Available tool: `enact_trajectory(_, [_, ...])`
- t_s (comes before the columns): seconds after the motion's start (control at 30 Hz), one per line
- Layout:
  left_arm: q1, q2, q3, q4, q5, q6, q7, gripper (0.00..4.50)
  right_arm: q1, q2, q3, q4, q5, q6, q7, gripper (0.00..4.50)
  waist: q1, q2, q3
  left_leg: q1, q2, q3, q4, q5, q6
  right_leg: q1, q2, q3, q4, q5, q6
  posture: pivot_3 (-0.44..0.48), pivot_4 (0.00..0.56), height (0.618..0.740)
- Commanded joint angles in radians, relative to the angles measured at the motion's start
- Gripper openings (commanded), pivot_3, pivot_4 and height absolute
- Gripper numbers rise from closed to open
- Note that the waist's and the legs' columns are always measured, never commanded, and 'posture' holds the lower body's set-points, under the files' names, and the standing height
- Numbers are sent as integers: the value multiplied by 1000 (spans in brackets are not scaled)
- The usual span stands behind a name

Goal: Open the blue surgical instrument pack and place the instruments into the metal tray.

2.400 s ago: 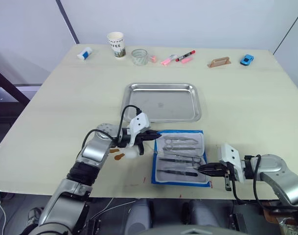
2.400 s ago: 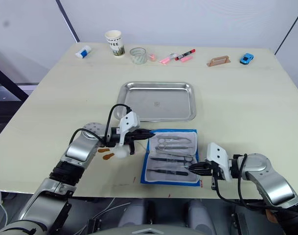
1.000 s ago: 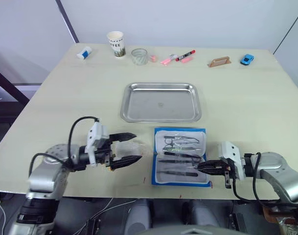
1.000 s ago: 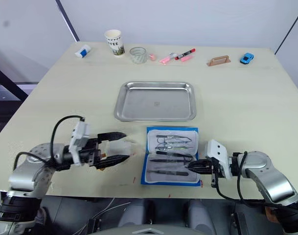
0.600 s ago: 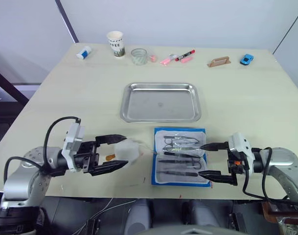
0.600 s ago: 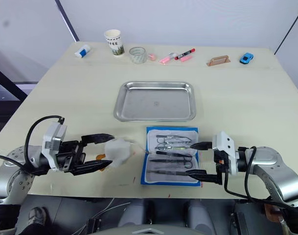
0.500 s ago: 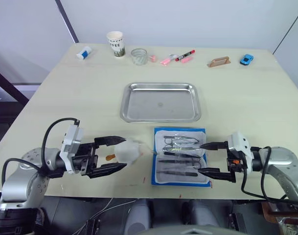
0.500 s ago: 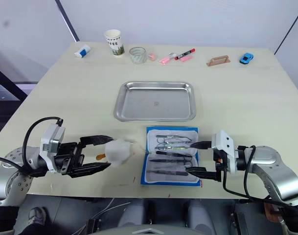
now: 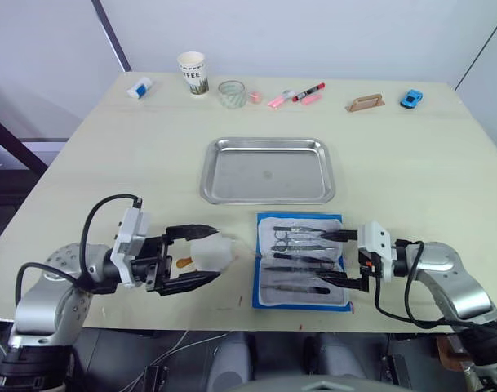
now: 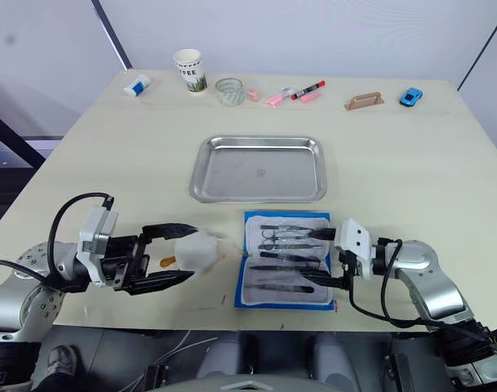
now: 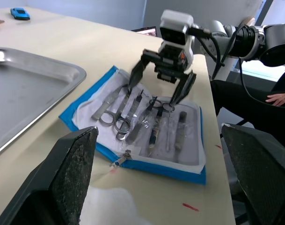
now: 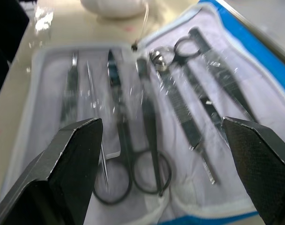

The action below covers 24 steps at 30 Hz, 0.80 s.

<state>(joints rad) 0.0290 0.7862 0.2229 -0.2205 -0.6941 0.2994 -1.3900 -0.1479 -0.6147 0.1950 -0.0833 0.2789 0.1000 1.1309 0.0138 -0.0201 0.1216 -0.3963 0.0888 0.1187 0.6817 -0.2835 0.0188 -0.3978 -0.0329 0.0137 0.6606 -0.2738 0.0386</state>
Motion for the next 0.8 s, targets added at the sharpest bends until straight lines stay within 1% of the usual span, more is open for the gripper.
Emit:
enact_trajectory(0.03, [-23,-10,-16,-26,4,-12,10,4500,-19,-1,23,58,-44,-55,16,4421,1,0,0,0,0,0,0,0,-1,0,0,0,0,0,0,0,150,740])
enact_trajectory(0.23, [-30,-19,-39,-15,27,-35,18,4500,-27,-5,64,155,-108,-102,18,4421,-1,-1,-1,1,0,0,0,1,-1,0,0,0,0,0,0,0,150,740])
enact_trajectory(0.43, [-30,-16,-43,-7,43,-35,23,4500,-18,-18,93,175,-125,-98,26,4421,0,-2,-1,1,0,0,0,1,-1,1,0,0,0,0,0,0,150,740])
enact_trajectory(0.6, [-52,11,-54,25,111,-35,57,4500,-23,-10,97,183,-116,-90,22,4421,0,-2,-2,2,0,0,0,0,-1,1,0,0,0,0,0,0,150,740])
enact_trajectory(0.7, [-85,35,-79,38,149,-45,44,4500,-26,-3,95,184,-109,-87,20,4421,0,-4,-3,2,0,0,0,0,-1,1,0,0,0,0,0,0,150,740])
enact_trajectory(0.8, [-118,43,-108,19,132,34,62,4500,-30,-1,93,183,-107,-84,18,4421,0,-3,-3,2,0,0,0,1,-1,1,0,0,0,0,0,0,150,740])
